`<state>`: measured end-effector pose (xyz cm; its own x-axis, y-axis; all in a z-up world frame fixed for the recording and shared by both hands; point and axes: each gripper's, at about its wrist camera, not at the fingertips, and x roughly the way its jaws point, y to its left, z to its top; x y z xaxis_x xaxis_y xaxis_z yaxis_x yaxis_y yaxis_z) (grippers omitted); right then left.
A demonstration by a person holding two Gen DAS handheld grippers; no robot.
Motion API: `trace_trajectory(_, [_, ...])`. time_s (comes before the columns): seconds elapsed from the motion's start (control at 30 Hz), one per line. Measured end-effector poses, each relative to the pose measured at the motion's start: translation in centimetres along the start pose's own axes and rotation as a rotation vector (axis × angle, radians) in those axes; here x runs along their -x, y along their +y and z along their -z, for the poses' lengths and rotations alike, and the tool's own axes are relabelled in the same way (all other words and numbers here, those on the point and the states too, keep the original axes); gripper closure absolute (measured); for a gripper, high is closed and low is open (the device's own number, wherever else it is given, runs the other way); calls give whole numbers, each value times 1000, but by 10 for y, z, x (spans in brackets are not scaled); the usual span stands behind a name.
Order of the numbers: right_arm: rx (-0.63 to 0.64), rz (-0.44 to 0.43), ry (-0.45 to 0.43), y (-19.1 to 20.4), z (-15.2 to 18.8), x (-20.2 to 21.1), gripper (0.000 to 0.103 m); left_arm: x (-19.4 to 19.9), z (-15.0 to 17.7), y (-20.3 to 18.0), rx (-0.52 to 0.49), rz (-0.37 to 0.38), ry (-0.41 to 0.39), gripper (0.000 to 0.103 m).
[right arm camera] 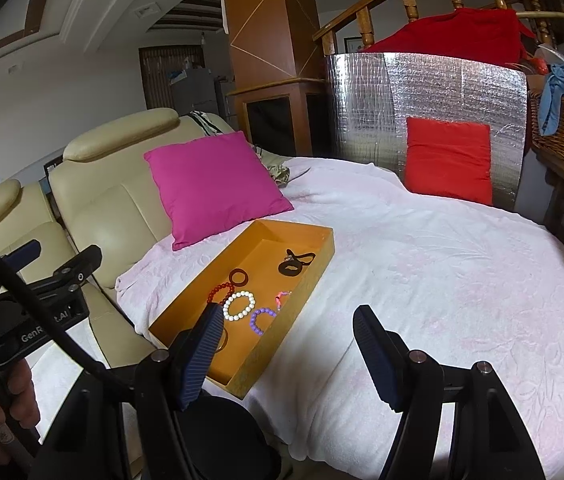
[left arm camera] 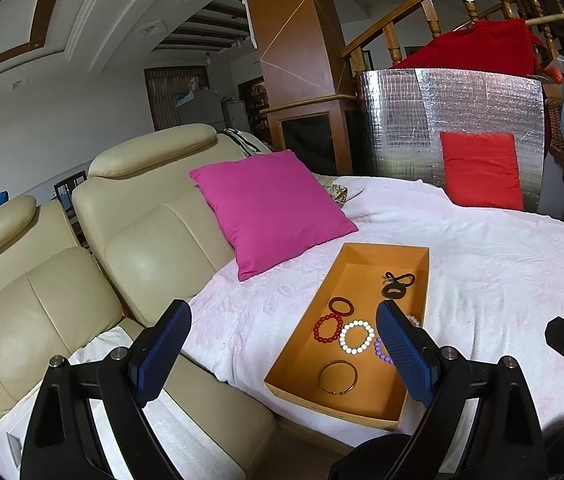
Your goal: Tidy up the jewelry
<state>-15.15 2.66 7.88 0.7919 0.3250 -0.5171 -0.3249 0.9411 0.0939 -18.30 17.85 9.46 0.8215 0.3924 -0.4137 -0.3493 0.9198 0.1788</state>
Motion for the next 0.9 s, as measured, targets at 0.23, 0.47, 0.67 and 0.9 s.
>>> trace_trajectory(0.23, [8, 9, 4, 5, 1, -3, 32, -1, 2, 2, -1, 11, 0, 9])
trace_trajectory(0.47, [13, 13, 10, 9, 2, -5, 32, -1, 3, 5, 6, 15, 2, 9])
trace_trajectory(0.67, [17, 16, 14, 11, 3, -7, 32, -3, 4, 7, 12, 14, 4, 9])
trace_trajectory(0.9, [28, 17, 18, 14, 3, -8, 32, -6, 6, 9, 18, 17, 12, 9])
